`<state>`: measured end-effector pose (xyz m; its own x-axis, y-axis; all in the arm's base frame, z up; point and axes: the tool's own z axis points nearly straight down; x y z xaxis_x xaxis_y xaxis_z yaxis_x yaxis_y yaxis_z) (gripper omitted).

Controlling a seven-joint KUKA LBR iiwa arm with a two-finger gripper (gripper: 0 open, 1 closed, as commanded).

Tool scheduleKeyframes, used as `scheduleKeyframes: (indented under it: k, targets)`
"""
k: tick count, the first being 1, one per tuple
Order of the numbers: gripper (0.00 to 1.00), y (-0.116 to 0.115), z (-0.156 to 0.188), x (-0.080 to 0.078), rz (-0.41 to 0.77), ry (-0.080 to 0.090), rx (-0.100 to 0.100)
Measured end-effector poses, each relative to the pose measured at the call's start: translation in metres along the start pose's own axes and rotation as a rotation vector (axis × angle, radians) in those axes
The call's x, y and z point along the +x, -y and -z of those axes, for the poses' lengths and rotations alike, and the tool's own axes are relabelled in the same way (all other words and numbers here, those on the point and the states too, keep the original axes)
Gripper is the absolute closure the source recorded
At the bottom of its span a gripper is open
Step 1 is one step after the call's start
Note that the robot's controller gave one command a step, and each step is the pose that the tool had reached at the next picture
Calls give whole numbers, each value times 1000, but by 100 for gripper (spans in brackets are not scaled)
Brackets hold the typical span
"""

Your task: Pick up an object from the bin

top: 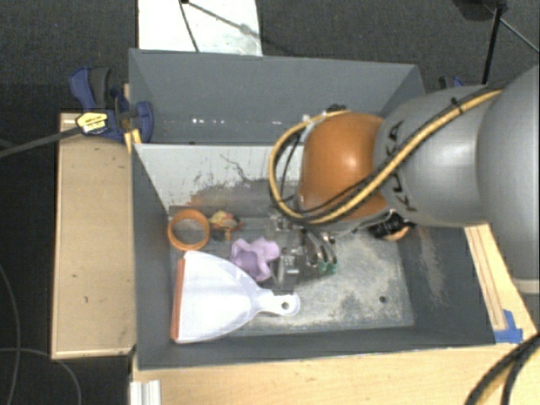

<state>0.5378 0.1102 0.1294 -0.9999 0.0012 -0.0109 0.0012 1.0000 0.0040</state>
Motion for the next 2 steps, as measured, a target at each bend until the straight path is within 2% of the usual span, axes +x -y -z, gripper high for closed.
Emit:
scheduleKeyframes:
  k: [1, 2]
  targets:
    - [0, 17, -39, 2, -69, -8, 4]
    - [100, 0, -57, -3, -62, -8, 5]
